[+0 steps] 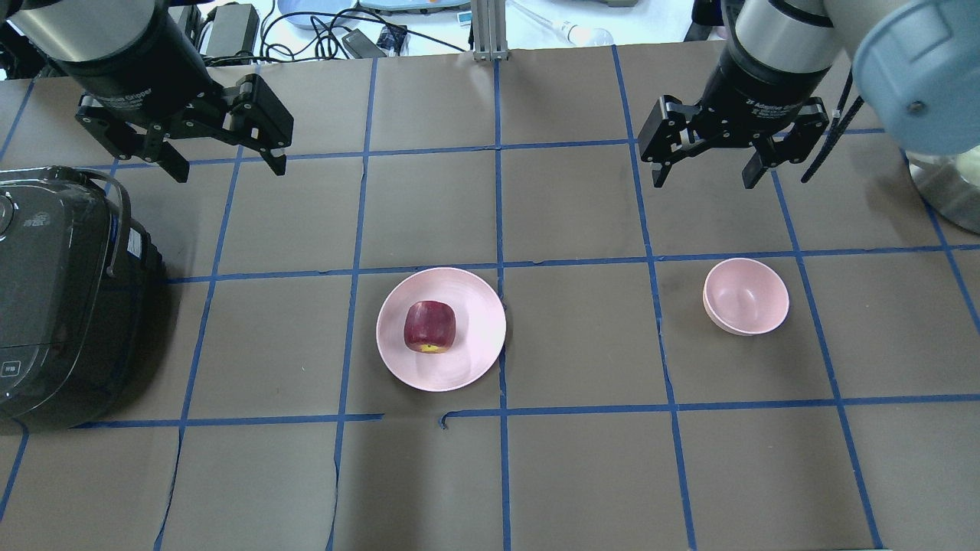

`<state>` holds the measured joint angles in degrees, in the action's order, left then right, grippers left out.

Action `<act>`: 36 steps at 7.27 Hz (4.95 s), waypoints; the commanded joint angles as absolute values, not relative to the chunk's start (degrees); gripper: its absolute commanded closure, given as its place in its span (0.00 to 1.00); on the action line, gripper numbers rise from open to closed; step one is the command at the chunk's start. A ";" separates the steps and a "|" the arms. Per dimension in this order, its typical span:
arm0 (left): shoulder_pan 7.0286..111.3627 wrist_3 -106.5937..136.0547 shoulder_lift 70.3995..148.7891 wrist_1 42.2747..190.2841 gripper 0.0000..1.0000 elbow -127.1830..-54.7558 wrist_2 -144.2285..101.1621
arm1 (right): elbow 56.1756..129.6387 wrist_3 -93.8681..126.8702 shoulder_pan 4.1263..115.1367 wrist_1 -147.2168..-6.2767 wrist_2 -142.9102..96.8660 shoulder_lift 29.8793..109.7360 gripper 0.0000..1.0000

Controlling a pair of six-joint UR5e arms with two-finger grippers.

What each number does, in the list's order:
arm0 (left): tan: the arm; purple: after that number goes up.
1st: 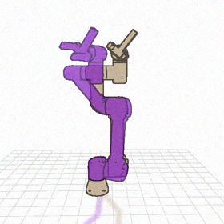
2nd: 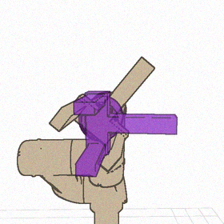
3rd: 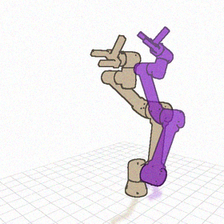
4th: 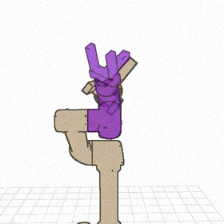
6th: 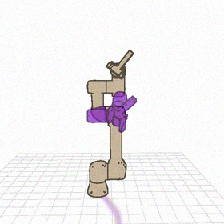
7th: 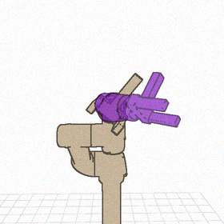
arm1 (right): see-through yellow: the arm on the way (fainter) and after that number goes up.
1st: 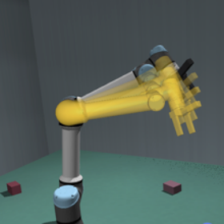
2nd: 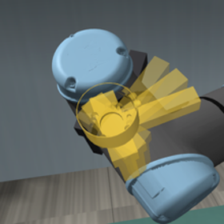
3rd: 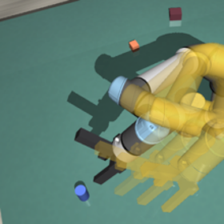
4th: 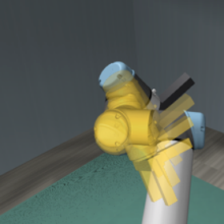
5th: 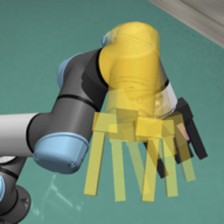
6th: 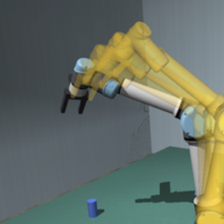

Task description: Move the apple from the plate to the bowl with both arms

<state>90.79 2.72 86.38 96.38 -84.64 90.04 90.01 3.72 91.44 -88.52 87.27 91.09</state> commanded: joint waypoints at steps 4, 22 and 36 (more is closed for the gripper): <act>91.06 3.60 87.01 97.21 0.00 -84.64 90.00 | 90.00 3.69 90.70 -88.59 87.36 91.05 0.00; 107.31 18.20 104.40 54.16 0.00 -114.69 89.91 | 116.35 -17.62 71.98 -121.53 87.27 77.17 0.00; 106.52 24.12 101.24 75.06 0.89 -95.71 89.74 | 113.12 -14.64 73.11 -113.13 81.43 77.87 1.00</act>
